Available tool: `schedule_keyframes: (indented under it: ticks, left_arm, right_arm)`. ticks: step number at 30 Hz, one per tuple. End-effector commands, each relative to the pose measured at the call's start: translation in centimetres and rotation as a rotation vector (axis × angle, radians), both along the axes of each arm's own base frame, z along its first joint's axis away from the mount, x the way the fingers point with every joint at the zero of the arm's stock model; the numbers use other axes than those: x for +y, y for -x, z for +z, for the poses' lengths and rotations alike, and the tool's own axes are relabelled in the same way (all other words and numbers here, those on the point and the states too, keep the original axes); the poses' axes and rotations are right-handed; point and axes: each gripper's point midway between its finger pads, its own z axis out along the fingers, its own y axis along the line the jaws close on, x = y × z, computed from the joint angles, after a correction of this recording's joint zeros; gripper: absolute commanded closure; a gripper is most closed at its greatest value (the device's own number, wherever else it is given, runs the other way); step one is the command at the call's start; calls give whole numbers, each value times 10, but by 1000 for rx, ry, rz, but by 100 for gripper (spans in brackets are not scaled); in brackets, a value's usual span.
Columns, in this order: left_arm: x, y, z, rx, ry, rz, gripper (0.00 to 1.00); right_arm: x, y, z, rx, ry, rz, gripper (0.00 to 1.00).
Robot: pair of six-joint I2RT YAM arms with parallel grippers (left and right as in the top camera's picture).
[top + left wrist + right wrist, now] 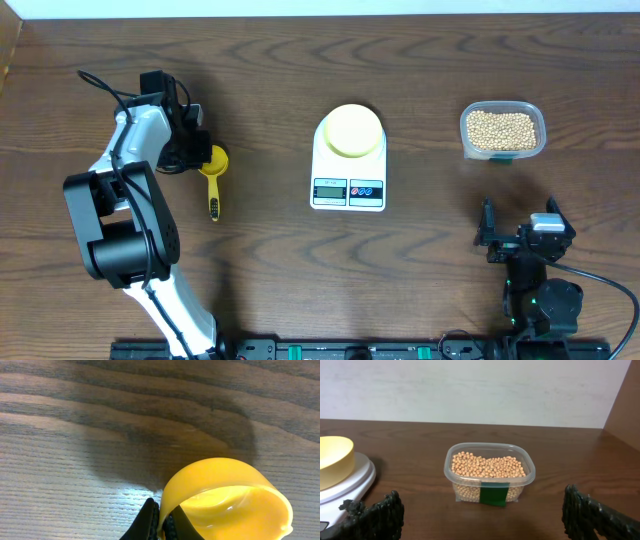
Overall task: Scoop item into bowl and weigh 50g on scale
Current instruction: 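Lift the yellow scoop with the left gripper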
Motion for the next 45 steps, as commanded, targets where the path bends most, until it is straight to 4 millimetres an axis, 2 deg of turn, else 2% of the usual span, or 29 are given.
schedule_keyframes:
  ticks: [1, 11, 19, 23, 26, 30, 38, 42, 45]
  left_arm:
    - [-1, -6, 22, -57, 6, 20, 93]
    - [0, -12, 114, -282, -13, 110, 92]
    - [-4, 8, 192, -453, 11, 242, 92]
    - [-6, 21, 220, -514, 79, 424, 92]
    - [-9, 33, 228, -510, 151, 605, 93]
    - [-12, 49, 226, -455, 213, 788, 92]
    - [-16, 67, 215, -359, 222, 885, 92]
    - [-19, 83, 207, -280, 237, 1011, 92]
    - [-19, 87, 205, -260, 245, 1065, 92]
  right_arm:
    - [1, 0, 0, 0, 13, 0, 1]
    - [1, 0, 0, 0, 13, 0, 1]
    - [1, 0, 0, 0, 13, 0, 1]
    - [1, 0, 0, 0, 13, 0, 1]
    - [1, 0, 0, 1, 13, 0, 1]
    - [1, 0, 0, 0, 13, 0, 1]
    - [1, 0, 0, 0, 13, 0, 1]
    - [1, 0, 0, 0, 13, 0, 1]
    - [-9, 0, 11, -44, 41, -58, 1]
